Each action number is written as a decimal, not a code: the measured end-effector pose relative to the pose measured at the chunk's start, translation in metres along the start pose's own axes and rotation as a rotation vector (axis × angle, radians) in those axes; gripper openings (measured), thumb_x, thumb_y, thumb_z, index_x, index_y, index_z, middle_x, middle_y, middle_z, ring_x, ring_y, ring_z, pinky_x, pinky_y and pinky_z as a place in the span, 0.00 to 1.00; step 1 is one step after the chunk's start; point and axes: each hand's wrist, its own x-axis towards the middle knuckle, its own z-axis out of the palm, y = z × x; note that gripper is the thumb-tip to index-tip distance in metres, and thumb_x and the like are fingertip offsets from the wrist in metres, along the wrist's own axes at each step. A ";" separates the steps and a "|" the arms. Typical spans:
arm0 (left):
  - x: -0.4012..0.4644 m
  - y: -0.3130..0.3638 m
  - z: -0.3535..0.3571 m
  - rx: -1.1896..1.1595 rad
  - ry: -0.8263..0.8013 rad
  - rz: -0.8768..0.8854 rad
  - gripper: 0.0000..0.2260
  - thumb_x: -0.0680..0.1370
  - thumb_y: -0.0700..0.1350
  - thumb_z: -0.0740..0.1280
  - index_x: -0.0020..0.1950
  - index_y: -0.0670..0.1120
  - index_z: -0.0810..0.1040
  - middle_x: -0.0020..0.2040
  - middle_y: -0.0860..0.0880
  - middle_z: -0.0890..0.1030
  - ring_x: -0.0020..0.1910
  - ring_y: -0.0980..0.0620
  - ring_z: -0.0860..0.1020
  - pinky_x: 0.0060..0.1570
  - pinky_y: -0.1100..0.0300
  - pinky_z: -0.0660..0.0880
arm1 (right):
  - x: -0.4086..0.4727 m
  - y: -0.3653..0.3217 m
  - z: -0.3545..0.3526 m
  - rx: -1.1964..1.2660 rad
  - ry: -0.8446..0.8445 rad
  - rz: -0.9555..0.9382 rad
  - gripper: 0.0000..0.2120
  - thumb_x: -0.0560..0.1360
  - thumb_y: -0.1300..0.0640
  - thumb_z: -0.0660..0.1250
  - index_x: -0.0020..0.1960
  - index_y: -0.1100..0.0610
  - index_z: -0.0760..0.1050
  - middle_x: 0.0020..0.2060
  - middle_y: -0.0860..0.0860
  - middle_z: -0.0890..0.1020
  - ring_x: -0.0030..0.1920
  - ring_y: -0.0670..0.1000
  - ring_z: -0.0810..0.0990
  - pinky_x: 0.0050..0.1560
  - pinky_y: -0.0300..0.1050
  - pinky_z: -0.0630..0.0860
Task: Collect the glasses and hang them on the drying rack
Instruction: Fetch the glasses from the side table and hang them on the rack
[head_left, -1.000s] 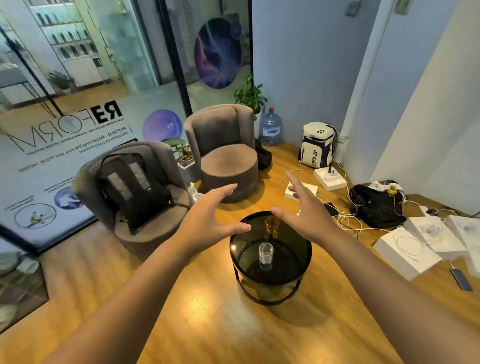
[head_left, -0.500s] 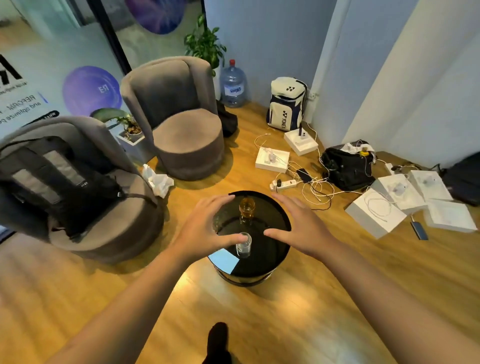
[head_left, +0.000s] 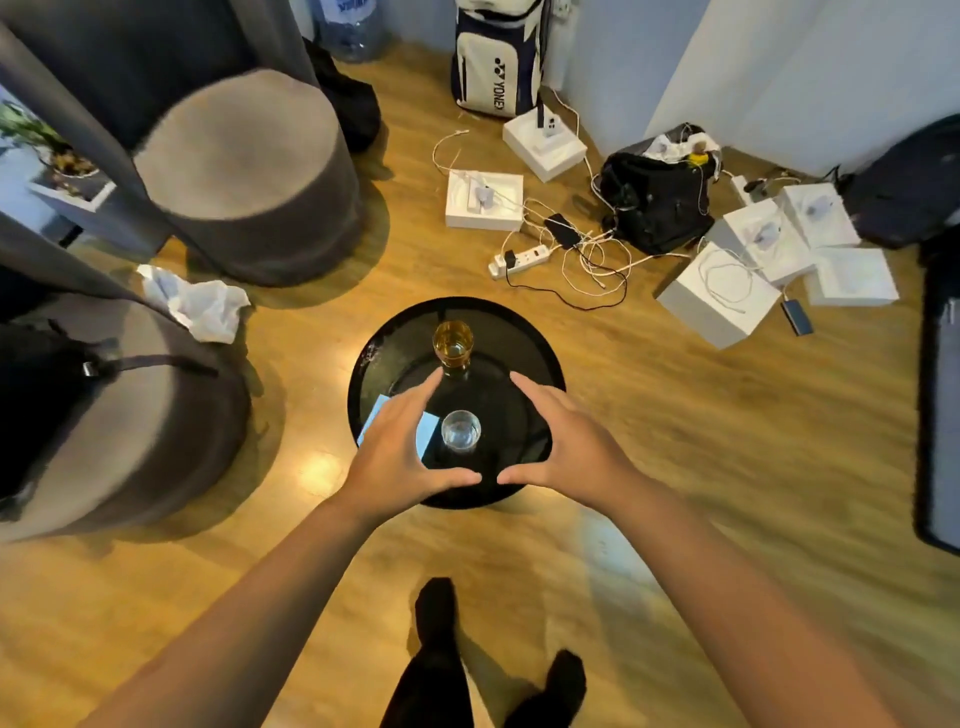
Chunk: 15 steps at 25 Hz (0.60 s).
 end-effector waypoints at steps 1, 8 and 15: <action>0.009 -0.013 0.009 0.001 -0.016 -0.003 0.55 0.64 0.66 0.81 0.84 0.60 0.55 0.80 0.56 0.66 0.77 0.57 0.62 0.71 0.56 0.66 | 0.010 0.010 0.012 0.026 -0.002 0.020 0.57 0.64 0.38 0.83 0.82 0.36 0.51 0.80 0.44 0.64 0.79 0.50 0.63 0.73 0.56 0.71; 0.063 -0.102 0.074 0.031 -0.096 -0.034 0.52 0.67 0.60 0.82 0.84 0.57 0.55 0.80 0.55 0.67 0.78 0.55 0.61 0.69 0.60 0.61 | 0.078 0.073 0.091 0.094 -0.011 0.119 0.55 0.66 0.41 0.83 0.82 0.36 0.52 0.79 0.45 0.65 0.78 0.49 0.65 0.72 0.53 0.71; 0.109 -0.171 0.146 0.066 -0.113 -0.124 0.59 0.67 0.58 0.83 0.85 0.57 0.45 0.79 0.53 0.68 0.78 0.48 0.65 0.72 0.48 0.69 | 0.116 0.114 0.154 0.190 -0.054 0.205 0.56 0.65 0.41 0.83 0.82 0.36 0.52 0.81 0.45 0.62 0.80 0.49 0.62 0.74 0.53 0.69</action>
